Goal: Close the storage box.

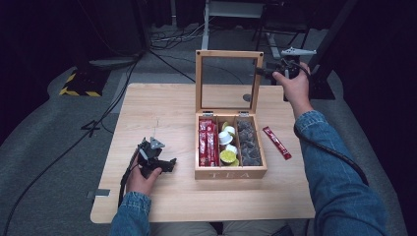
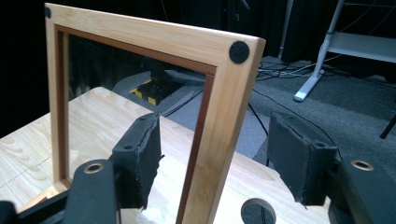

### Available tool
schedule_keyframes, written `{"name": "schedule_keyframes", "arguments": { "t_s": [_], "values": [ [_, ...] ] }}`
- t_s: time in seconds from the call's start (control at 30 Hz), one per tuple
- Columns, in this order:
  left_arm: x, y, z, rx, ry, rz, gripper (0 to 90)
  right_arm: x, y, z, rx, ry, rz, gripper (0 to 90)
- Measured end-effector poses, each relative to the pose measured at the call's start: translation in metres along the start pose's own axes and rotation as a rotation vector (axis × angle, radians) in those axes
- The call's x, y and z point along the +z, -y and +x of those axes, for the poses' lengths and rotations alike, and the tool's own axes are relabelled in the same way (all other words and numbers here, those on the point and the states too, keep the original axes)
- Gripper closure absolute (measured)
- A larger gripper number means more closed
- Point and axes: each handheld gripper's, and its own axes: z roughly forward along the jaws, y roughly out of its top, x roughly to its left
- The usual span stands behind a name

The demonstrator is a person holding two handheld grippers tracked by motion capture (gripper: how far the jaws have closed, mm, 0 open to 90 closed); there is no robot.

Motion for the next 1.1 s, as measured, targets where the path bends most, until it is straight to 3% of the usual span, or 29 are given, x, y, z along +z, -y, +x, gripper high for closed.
{"name": "schedule_keyframes", "arguments": {
  "t_s": [0.27,0.5,0.77,1.1],
  "values": [
    [0.0,0.0,0.0,-0.005,0.002,-0.001,4.3,0.017,0.003,-0.005,0.023,-0.02,-0.003,37.5],
    [0.0,0.0,0.0,-0.004,0.002,-0.001,4.3,0.03,0.007,-0.002,0.024,-0.038,0.008,39.4],
    [0.0,0.0,0.0,-0.004,0.002,-0.001,4.3,0.042,0.014,0.003,0.066,-0.064,0.007,41.6],
    [0.0,0.0,0.0,-0.005,0.002,-0.001,4.3,0.037,0.01,0.004,0.07,-0.062,0.01,43.9]
  ]
}}
